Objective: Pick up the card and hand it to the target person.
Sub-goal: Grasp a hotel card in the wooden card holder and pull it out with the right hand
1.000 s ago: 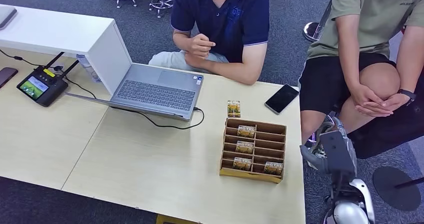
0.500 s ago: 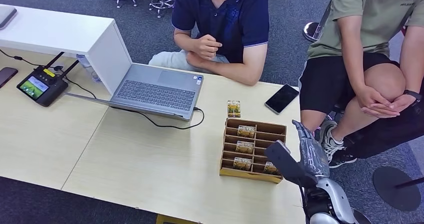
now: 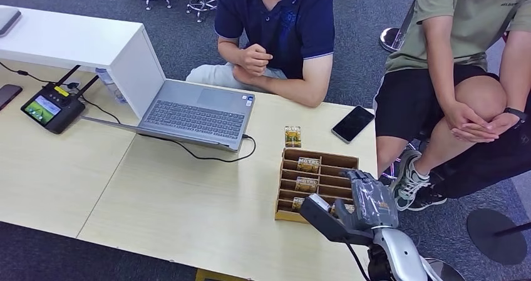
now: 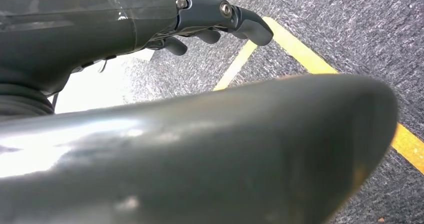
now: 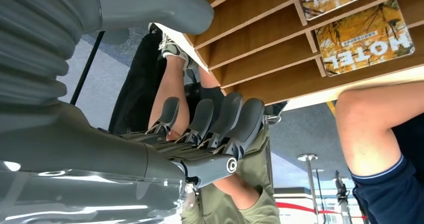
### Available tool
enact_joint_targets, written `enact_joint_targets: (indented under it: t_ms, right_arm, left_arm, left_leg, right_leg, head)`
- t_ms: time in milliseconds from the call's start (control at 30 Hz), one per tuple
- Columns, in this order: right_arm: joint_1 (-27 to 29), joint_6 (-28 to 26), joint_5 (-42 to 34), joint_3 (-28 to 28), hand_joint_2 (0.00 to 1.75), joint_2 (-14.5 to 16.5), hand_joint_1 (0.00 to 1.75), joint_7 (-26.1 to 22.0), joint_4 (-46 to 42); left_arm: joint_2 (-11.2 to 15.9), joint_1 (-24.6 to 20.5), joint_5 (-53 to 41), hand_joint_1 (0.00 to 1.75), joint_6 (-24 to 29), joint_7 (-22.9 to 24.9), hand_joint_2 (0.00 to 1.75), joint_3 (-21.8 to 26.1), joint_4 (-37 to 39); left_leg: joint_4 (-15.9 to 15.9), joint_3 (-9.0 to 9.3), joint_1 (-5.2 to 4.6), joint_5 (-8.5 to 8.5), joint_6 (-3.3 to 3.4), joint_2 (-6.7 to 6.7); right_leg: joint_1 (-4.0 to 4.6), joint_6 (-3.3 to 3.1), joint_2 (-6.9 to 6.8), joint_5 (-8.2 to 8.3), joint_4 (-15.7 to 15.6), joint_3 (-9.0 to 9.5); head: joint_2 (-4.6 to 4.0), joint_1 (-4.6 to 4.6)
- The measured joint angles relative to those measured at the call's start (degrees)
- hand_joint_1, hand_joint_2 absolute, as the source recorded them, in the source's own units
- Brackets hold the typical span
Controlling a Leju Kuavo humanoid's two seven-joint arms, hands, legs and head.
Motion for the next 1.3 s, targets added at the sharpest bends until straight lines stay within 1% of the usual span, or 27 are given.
enact_joint_targets:
  t_ms: [967, 1300]
  right_arm:
    - [-0.02, 0.15, 0.06, -0.01, 1.75, 0.0, 1.2, 0.0, 0.0]
    - [-0.02, 0.19, 0.08, -0.01, 1.75, 0.0, 1.24, 0.0, 0.0]
  left_arm:
    - [0.0, 0.0, 0.0, 0.0, 0.02, 0.0, 0.0, 0.02, 0.0]
    - [-0.02, 0.0, 0.0, 0.0, 0.02, 0.0, 0.0, 0.0, 0.0]
  left_leg:
    - [0.0, 0.0, 0.0, 0.0, 0.0, 0.0]
    - [0.0, 0.0, 0.0, 0.0, 0.0, 0.0]
  right_leg:
    - [0.0, 0.0, 0.0, 0.0, 0.0, 0.0]
    - [0.0, 0.0, 0.0, 0.0, 0.0, 0.0]
  head:
    - [0.0, 0.0]
    - [0.0, 0.0]
